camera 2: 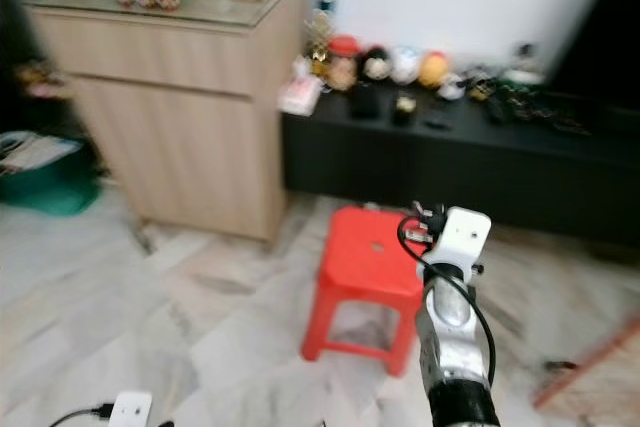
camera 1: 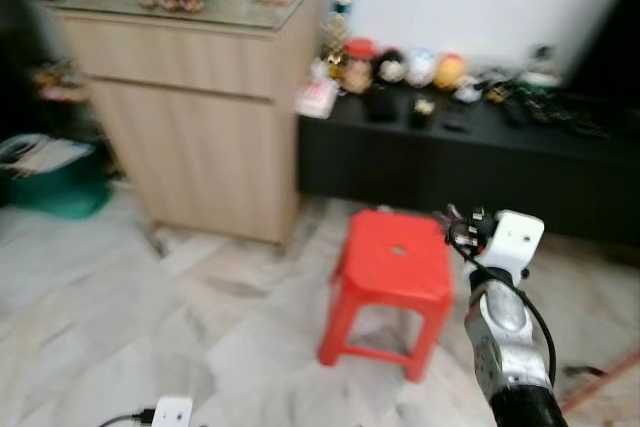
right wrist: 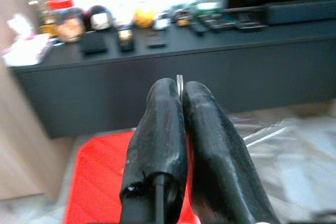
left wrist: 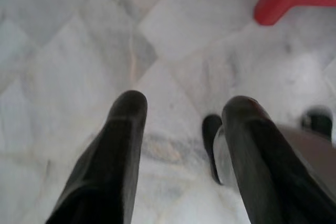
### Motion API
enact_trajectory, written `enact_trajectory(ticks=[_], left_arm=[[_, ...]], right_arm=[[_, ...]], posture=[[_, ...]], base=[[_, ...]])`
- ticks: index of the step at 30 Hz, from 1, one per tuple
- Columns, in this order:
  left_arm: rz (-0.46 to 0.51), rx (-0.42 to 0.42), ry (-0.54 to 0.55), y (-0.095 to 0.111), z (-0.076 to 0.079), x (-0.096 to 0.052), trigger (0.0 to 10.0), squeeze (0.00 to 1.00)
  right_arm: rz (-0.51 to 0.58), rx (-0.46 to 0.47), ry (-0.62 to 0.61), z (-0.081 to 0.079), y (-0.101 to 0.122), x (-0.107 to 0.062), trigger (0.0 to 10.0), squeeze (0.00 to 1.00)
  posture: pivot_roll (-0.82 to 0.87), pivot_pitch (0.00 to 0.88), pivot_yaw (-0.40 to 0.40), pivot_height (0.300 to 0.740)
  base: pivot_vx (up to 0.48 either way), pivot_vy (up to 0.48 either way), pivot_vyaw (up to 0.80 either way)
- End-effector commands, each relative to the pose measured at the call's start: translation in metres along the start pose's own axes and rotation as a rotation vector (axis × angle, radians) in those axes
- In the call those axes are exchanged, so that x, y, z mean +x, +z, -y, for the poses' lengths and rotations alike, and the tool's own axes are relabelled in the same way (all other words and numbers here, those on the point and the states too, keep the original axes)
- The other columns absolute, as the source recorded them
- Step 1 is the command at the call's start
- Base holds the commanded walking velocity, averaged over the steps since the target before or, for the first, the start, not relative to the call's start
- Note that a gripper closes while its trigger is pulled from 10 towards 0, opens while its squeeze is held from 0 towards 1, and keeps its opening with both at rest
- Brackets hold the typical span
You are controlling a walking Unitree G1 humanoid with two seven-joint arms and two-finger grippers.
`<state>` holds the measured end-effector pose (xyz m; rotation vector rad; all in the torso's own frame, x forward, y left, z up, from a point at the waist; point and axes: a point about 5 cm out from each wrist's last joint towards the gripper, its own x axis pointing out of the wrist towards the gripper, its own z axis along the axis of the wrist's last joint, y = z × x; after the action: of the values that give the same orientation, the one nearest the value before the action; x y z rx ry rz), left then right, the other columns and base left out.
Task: Hang keys on a hook
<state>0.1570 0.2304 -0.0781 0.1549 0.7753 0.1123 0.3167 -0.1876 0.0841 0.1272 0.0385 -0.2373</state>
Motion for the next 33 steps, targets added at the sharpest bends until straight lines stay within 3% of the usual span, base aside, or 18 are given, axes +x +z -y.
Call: enact_trajectory(ticks=[1, 11, 26, 33], left_arm=[[-0.020, -0.012, -0.004, -0.007, 0.001, -0.003, 10.0, 0.00], [-0.026, -0.031, -0.003, -0.007, -0.001, -0.003, 10.0, 0.00], [-0.080, -0.034, -0.015, -0.015, -0.006, -0.004, 10.0, 0.00], [-0.089, -0.039, -0.024, -0.018, -0.003, -0.006, 10.0, 0.00]], right_arm=[[0.019, -0.001, 0.011, -0.004, 0.006, 0.002, 10.0, 0.00], [0.030, 0.000, -0.022, -0.001, 0.005, 0.002, 10.0, 0.00], [0.027, -0.002, -0.038, -0.001, 0.003, 0.002, 10.0, 0.00], [0.026, 0.003, -0.051, 0.001, 0.004, 0.003, 10.0, 0.00]], posture=[[0.05, 0.000, -0.064, 0.740], [0.05, 0.000, -0.058, 0.740], [0.05, 0.000, -0.067, 0.740], [0.05, 0.000, -0.069, 0.740]], base=[[-0.307, 0.000, -0.80], [-0.030, 0.000, -0.70], [0.000, 0.000, 0.00], [0.000, -0.373, 0.00]])
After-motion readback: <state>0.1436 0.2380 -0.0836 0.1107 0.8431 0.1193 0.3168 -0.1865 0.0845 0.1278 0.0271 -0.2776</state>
